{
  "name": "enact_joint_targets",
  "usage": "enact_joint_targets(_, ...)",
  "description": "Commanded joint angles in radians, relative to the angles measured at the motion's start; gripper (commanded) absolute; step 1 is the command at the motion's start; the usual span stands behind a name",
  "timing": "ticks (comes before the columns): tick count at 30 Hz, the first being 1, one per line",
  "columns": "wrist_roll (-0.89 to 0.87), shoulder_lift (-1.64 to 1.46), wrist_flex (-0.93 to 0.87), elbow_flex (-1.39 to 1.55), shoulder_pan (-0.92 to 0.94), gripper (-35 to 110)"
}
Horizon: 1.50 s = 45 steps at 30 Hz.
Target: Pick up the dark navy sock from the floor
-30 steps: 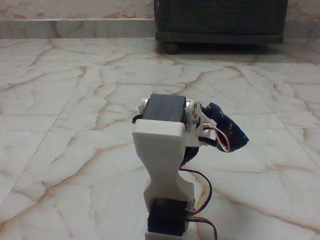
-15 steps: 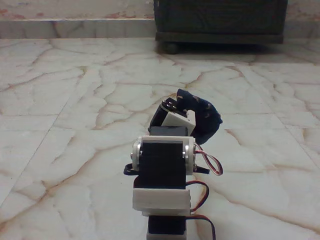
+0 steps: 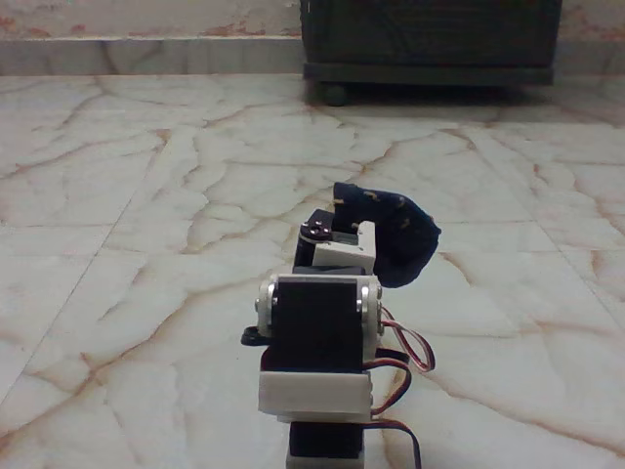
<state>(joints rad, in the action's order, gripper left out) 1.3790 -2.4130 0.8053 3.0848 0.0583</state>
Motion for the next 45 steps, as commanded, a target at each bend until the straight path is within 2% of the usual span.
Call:
enact_joint_targets(1, 0.040, -0.043, 0.015, -0.002, 0.008, 0)
enact_joint_targets(4, 0.156, -0.041, 0.009, -0.003, 0.011, 0)
enact_joint_targets(10, 0.247, -0.040, 0.021, -0.002, 0.009, 0)
enact_joint_targets(45, 0.258, -0.028, 0.014, -0.003, 0.025, 0)
